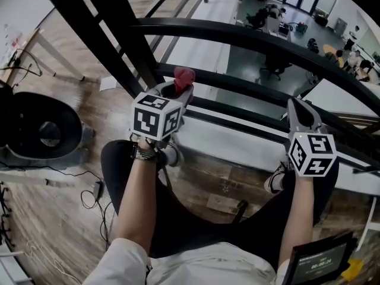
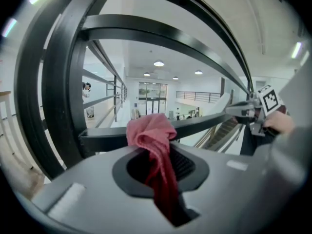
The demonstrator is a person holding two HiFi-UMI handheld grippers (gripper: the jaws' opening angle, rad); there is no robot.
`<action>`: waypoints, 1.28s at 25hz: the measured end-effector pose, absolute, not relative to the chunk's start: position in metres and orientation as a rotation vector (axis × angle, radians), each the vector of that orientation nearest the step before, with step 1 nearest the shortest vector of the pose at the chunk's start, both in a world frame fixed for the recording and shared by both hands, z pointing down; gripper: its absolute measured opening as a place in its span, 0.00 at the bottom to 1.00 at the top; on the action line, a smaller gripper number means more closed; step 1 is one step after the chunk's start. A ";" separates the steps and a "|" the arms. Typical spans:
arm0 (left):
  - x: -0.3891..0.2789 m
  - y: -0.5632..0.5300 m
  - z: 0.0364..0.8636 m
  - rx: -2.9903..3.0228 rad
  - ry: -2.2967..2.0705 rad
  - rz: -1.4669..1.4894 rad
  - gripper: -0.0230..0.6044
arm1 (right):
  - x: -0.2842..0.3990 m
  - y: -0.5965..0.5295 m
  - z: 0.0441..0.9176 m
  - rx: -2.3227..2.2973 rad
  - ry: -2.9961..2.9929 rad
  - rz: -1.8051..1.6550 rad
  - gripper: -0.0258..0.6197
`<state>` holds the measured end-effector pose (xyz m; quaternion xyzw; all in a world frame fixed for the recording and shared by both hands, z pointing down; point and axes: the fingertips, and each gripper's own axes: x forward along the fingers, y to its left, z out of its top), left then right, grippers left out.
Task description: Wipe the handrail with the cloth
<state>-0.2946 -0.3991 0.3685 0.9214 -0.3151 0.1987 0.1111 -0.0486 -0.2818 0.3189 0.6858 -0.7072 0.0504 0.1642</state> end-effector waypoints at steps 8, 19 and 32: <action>-0.260 -0.377 0.367 2.750 -0.817 0.595 0.14 | -0.040 -0.276 0.316 1.978 -2.016 0.150 0.04; -0.212 -0.348 0.364 2.809 -0.657 0.637 0.14 | -0.026 -0.269 0.314 2.036 -1.988 0.160 0.04; -0.171 -0.323 0.362 2.850 -0.555 0.632 0.14 | 0.004 -0.251 0.321 2.093 -1.994 0.186 0.04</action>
